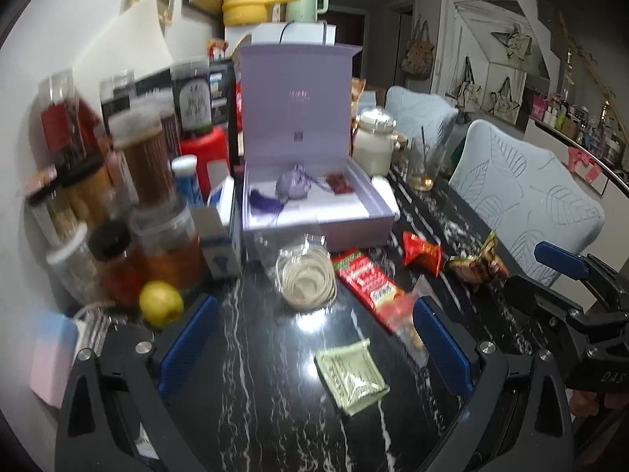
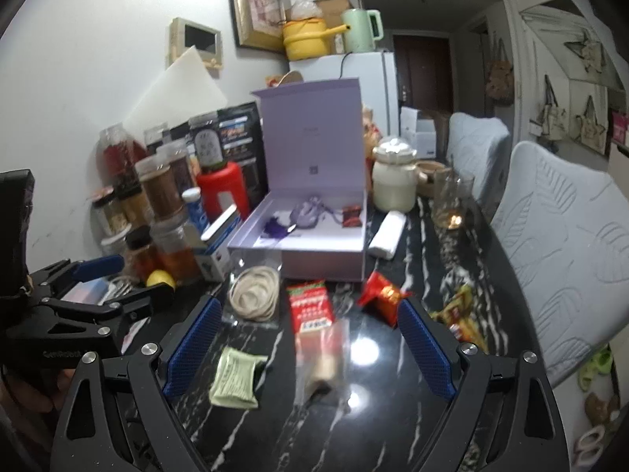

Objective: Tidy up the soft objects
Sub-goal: 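Grasp the green paper sachet on the table with the right tool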

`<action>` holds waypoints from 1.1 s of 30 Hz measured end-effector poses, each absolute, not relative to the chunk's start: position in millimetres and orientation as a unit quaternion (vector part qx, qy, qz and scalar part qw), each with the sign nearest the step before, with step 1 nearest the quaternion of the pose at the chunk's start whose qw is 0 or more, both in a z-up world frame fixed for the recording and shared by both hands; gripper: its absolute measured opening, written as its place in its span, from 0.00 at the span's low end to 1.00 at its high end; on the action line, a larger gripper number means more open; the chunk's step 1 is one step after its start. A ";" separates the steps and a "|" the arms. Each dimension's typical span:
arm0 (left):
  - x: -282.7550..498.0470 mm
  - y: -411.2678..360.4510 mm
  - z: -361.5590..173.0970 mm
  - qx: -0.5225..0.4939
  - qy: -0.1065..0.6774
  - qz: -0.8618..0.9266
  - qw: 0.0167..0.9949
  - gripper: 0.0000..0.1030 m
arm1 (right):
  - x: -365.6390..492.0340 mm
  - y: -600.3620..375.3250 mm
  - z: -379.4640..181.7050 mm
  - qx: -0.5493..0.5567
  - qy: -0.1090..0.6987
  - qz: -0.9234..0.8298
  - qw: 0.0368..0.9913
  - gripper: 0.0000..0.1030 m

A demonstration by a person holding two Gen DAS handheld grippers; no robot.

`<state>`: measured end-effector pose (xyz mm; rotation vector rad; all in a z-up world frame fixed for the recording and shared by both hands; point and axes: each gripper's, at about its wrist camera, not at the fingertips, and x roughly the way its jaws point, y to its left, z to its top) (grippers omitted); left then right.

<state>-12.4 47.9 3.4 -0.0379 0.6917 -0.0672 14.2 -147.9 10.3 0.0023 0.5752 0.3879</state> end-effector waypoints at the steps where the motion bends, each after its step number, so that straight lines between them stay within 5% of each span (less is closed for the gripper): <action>1: -12.1 49.4 -1.9 -0.022 0.345 -0.032 0.938 0.98 | 14.2 -146.9 7.2 0.001 0.285 0.191 0.939 0.89; 33: 17.3 35.1 -100.9 -0.072 0.452 -0.048 0.888 0.98 | 43.0 -160.6 -84.4 0.026 0.379 0.201 0.903 0.88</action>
